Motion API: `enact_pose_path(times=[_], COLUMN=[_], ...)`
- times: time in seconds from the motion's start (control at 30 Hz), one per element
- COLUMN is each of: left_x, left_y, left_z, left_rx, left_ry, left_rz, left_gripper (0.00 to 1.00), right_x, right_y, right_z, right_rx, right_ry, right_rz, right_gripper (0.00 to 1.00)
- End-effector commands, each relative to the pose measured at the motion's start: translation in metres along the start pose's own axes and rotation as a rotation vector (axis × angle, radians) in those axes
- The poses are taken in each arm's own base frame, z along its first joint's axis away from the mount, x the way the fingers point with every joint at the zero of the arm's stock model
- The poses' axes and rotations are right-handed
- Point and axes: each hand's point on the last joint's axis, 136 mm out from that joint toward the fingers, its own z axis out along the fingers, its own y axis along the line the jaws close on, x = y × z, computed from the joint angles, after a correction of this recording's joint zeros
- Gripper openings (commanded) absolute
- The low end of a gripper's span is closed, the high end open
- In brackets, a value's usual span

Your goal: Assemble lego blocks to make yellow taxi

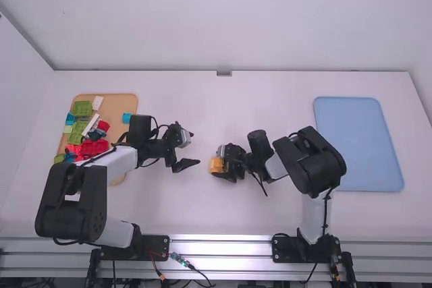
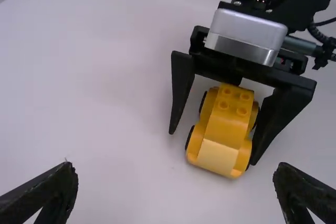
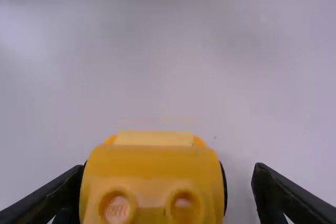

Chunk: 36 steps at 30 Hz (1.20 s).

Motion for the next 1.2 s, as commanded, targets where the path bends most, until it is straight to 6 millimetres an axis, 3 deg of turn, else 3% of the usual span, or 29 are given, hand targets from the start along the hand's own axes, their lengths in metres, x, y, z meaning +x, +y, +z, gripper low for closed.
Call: enact_pose_path(times=[0.0, 0.2, 0.23, 0.33, 0.5, 0.67, 0.77, 0.87, 0.9, 1.03, 1.07, 1.17], left_x=[-0.013, -0.013, -0.013, -0.012, -0.012, -0.011, -0.009, -0.005, -0.005, -0.004, -0.004, -0.006], left_y=[-0.002, -0.001, -0.001, -0.001, -0.001, -0.001, -0.004, -0.005, -0.005, -0.004, -0.004, 0.000], left_z=[-0.002, -0.002, -0.002, -0.002, -0.002, -0.002, -0.001, 0.001, 0.001, 0.001, 0.001, 0.001], left_rx=[0.017, 0.016, 0.016, 0.016, 0.016, 0.014, 0.014, 0.000, -0.002, -0.022, -0.023, -0.046], left_ry=[-0.040, -0.040, -0.040, -0.040, -0.040, -0.034, -0.039, -0.050, -0.051, -0.066, -0.067, -0.084], left_rz=[0.041, 0.041, 0.041, 0.040, 0.040, 0.037, 0.046, 0.073, 0.077, 0.070, 0.068, 0.065], left_gripper=[0.99, 0.99, 0.99, 0.99, 0.99, 0.99, 0.99, 0.99, 0.99, 0.99, 0.99, 0.99], right_x=[0.013, 0.014, 0.014, 0.013, 0.011, 0.002, -0.002, 0.002, 0.002, 0.009, 0.011, 0.031], right_y=[0.005, 0.006, 0.006, 0.004, 0.001, -0.013, -0.030, -0.061, -0.064, -0.102, -0.104, -0.127], right_z=[0.000, 0.000, 0.000, 0.000, 0.000, -0.018, -0.039, -0.079, -0.083, -0.147, -0.153, -0.212], right_rx=[0.009, 0.004, 0.003, 0.005, 0.012, 0.072, 0.155, 0.348, 0.370, 0.620, 0.640, 0.816], right_ry=[0.034, 0.041, 0.041, 0.040, 0.034, 0.014, 0.014, 0.061, 0.065, 0.098, 0.103, 0.148], right_rz=[0.053, 0.061, 0.061, 0.060, 0.054, 0.068, 0.062, 0.066, 0.068, 0.132, 0.140, 0.209], right_gripper=[0.82, 0.71, 0.62, 0.54, 0.48, 0.43, 0.43, 0.43, 0.42, 0.38, 0.38, 0.35])
